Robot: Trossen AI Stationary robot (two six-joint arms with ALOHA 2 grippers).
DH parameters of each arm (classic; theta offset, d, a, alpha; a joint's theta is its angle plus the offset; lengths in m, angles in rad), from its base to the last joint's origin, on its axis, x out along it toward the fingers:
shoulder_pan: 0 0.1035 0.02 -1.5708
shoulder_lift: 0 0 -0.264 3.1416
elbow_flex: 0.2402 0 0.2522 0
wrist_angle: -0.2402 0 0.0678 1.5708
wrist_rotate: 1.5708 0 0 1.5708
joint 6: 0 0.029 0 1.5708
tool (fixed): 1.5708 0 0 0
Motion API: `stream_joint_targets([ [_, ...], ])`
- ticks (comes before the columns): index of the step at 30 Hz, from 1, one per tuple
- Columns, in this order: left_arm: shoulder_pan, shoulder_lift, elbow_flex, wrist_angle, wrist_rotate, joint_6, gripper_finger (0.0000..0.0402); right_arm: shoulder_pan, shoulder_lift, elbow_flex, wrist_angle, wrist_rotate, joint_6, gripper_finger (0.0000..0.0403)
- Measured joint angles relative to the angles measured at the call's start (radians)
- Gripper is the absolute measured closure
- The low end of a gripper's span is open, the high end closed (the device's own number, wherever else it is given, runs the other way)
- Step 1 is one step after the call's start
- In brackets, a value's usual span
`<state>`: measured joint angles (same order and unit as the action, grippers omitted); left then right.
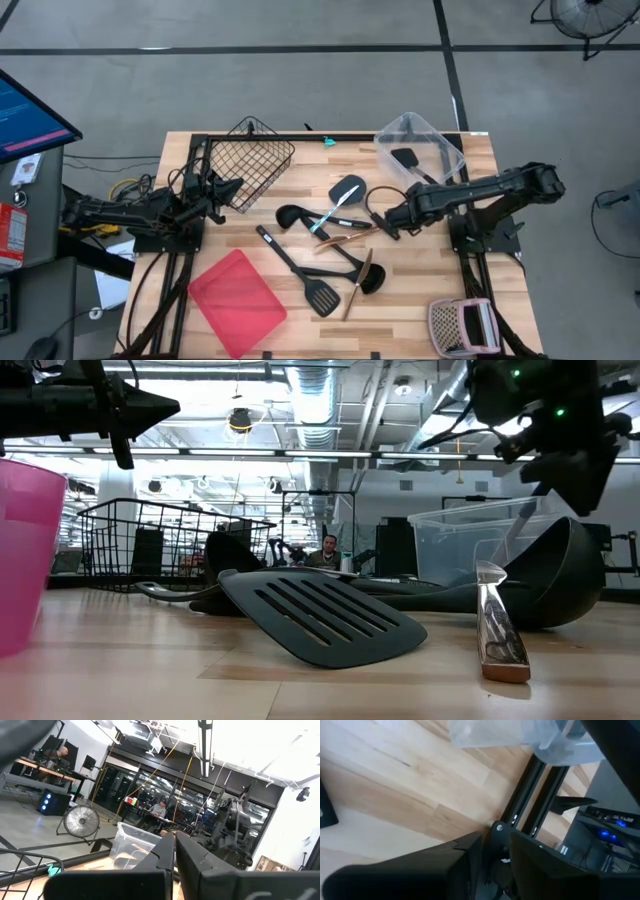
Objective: Pick & Place Kitchen Items
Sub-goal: Adjust the transparent bin, then put the black solid turner into the transparent bin
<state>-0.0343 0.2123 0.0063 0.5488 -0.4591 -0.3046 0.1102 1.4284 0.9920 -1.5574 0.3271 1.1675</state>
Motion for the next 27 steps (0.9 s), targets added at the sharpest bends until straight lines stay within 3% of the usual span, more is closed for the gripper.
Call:
stream_joint_targets([
  [7,0.0,0.0,0.0,0.0,0.0,-0.001,0.04,-0.011,-0.003,0.007,-0.005,-0.009,-0.026,0.0308],
  [13,0.0,0.0,0.0,0.001,0.0,-0.043,0.04,0.08,-0.003,0.083,-0.007,-0.064,-0.016,0.0299],
  [21,0.0,0.0,0.0,0.004,0.0,-0.045,0.04,0.206,-0.003,0.236,0.018,-0.12,0.074,0.0227],
  [27,0.0,0.0,0.0,0.006,0.0,-0.091,0.04,0.271,-0.001,0.276,0.237,-0.124,0.124,0.0164],
])
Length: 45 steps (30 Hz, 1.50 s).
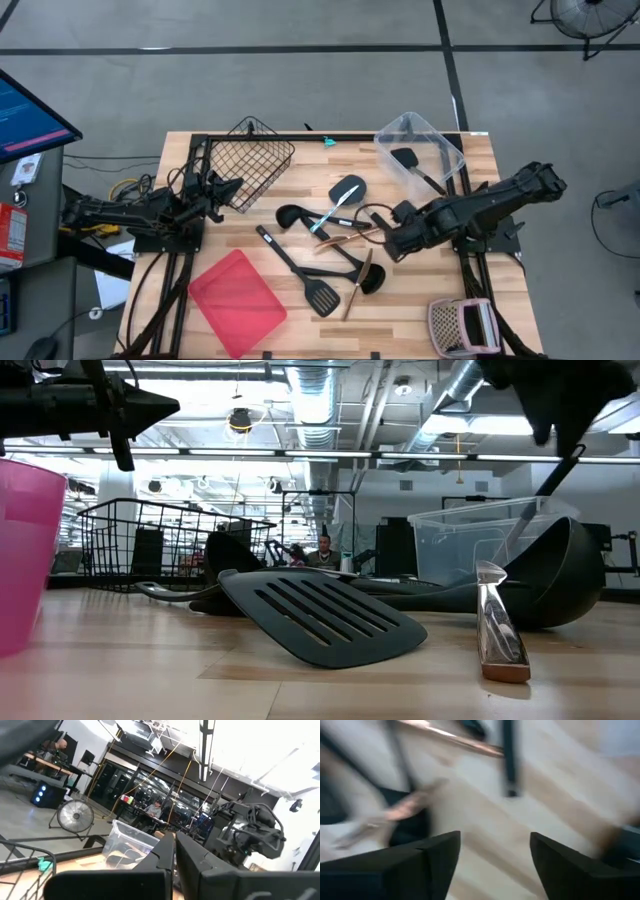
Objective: Pick & Place Kitchen Items
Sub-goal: Put the black solid turner into the transparent bin
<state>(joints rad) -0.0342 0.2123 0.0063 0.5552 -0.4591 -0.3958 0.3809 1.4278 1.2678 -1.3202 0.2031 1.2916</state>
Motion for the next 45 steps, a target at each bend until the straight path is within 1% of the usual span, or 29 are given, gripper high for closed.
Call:
stream_joint_targets([
  [4,0.0,0.0,0.0,0.0,0.0,-0.009,0.04,-0.002,0.048,0.0,0.155,0.001,-0.062,0.0149],
  [8,0.0,0.0,0.0,0.001,0.0,-0.012,0.04,-0.056,0.107,0.0,0.232,0.003,-0.177,0.0148],
  [11,0.0,0.0,0.0,0.001,0.0,-0.013,0.04,-0.127,0.147,-0.001,0.278,-0.001,-0.282,0.0148],
  [17,0.0,0.0,0.0,0.002,0.001,-0.013,0.04,-0.292,0.198,-0.001,0.393,-0.053,-0.507,0.0148],
  [22,0.0,0.0,0.0,0.003,0.001,-0.013,0.04,-0.4,0.239,-0.001,0.385,-0.08,-0.609,0.0148],
  [27,0.0,0.0,0.0,0.003,0.001,-0.005,0.04,-0.473,0.295,-0.001,0.386,-0.108,-0.684,0.0148],
  [30,0.0,0.0,0.0,0.003,0.0,-0.004,0.04,-0.509,0.341,-0.001,0.396,-0.131,-0.718,0.0148],
  [34,0.0,0.0,0.0,0.003,0.0,0.021,0.04,-0.557,0.393,-0.001,0.412,-0.128,-0.732,0.0148],
  [43,0.0,0.0,0.0,0.006,-0.009,0.023,0.04,-0.638,0.47,-0.005,0.458,-0.166,-0.883,0.0148],
  [45,0.0,0.0,0.0,0.009,-0.01,0.016,0.04,-0.648,0.476,-0.021,0.509,-0.165,-0.915,0.0148],
])
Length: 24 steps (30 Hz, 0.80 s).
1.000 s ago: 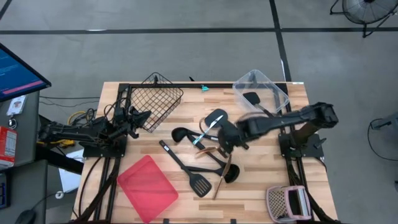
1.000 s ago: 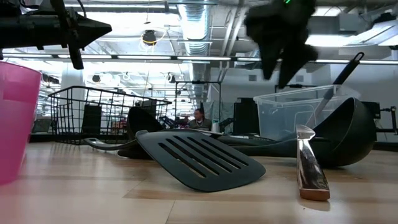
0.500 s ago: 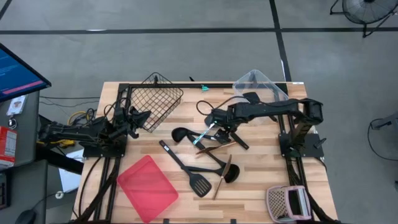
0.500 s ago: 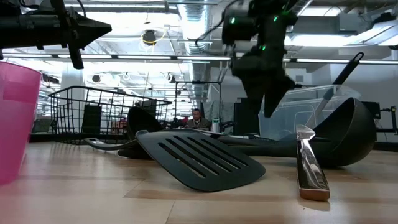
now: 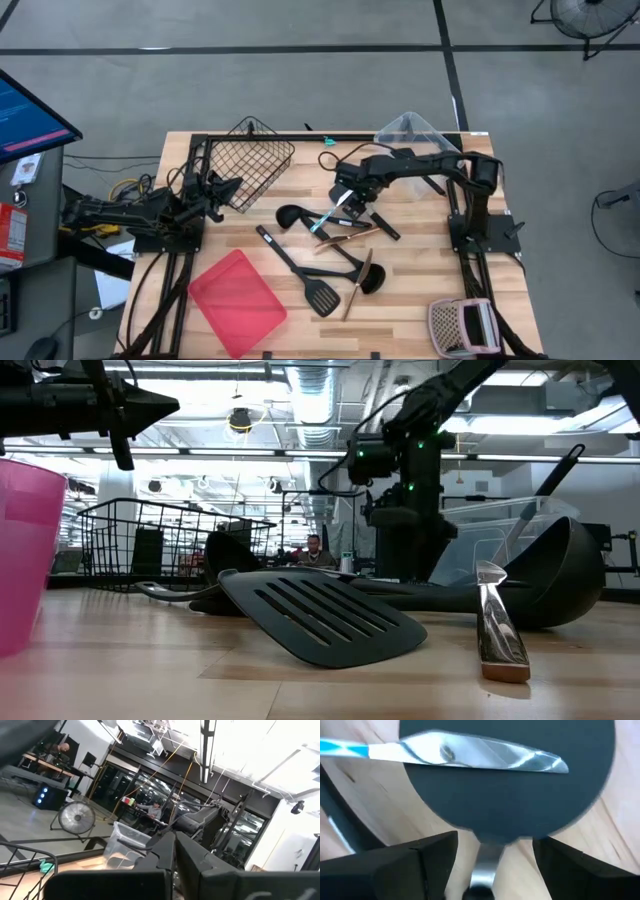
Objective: Pick & Place Kitchen Items
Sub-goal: Put the black solid turner into the transparent bin
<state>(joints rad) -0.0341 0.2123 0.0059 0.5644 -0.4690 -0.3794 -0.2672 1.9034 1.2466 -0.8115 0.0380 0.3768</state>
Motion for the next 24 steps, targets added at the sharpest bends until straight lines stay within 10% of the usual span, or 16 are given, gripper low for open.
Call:
stream_joint_targets([
  [16,0.0,0.0,0.0,-0.002,0.046,-0.019,0.04,-0.027,-0.021,-0.121,0.182,0.006,-0.012,0.0349],
  [24,0.0,0.0,0.0,-0.003,0.058,-0.021,0.04,0.002,-0.017,-0.028,0.122,0.042,0.04,0.0346],
])
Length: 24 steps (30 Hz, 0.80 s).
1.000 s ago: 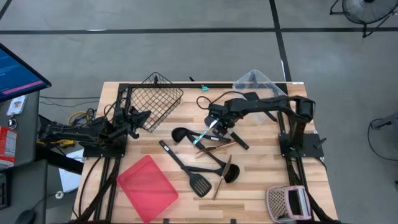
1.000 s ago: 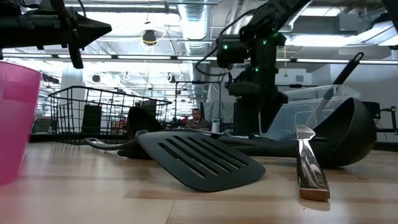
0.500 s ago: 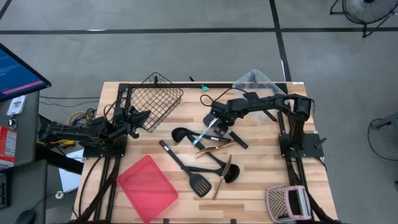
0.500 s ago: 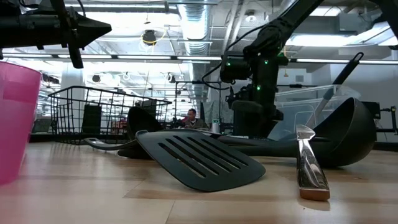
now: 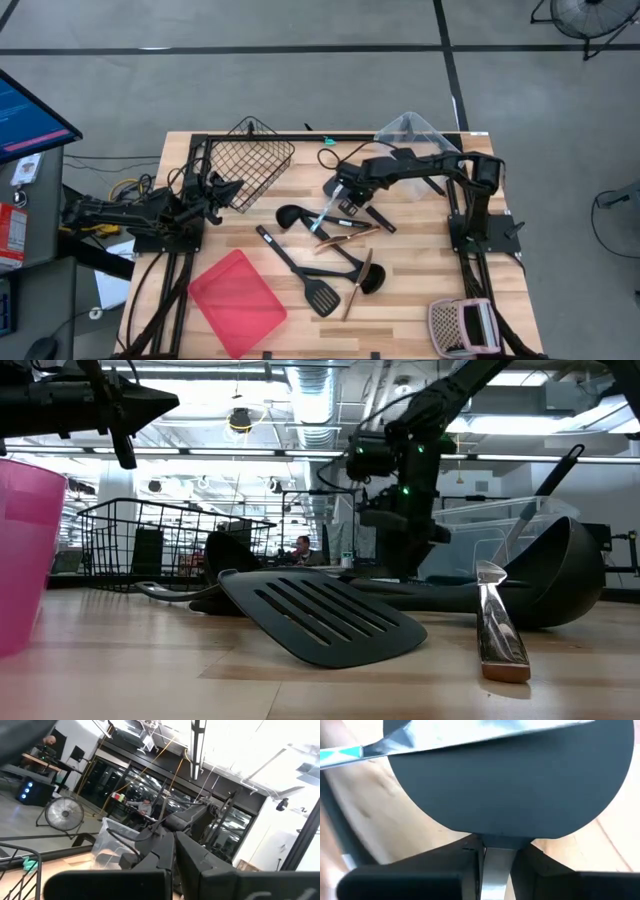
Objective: Pick & Place Kitchen Items
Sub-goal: Put the black solid turner into the transparent bin
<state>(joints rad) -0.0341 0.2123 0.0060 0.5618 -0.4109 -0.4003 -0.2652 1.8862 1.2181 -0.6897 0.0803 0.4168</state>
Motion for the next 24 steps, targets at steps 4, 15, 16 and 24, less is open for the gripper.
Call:
stream_joint_targets([
  [4,0.0,0.0,0.0,0.0,0.0,0.0,0.04,0.019,0.0,0.084,-0.087,0.025,0.0,0.0346],
  [15,0.0,0.0,0.0,0.001,0.0,0.0,0.04,0.063,-0.002,0.275,-0.298,0.068,0.003,0.0346],
  [16,0.0,0.0,0.0,0.0,0.0,-0.001,0.04,0.067,-0.002,0.279,-0.298,0.07,0.003,0.0346],
  [24,0.0,0.0,0.0,0.001,0.0,-0.001,0.04,0.109,0.0,0.279,-0.305,0.095,0.045,0.0346],
])
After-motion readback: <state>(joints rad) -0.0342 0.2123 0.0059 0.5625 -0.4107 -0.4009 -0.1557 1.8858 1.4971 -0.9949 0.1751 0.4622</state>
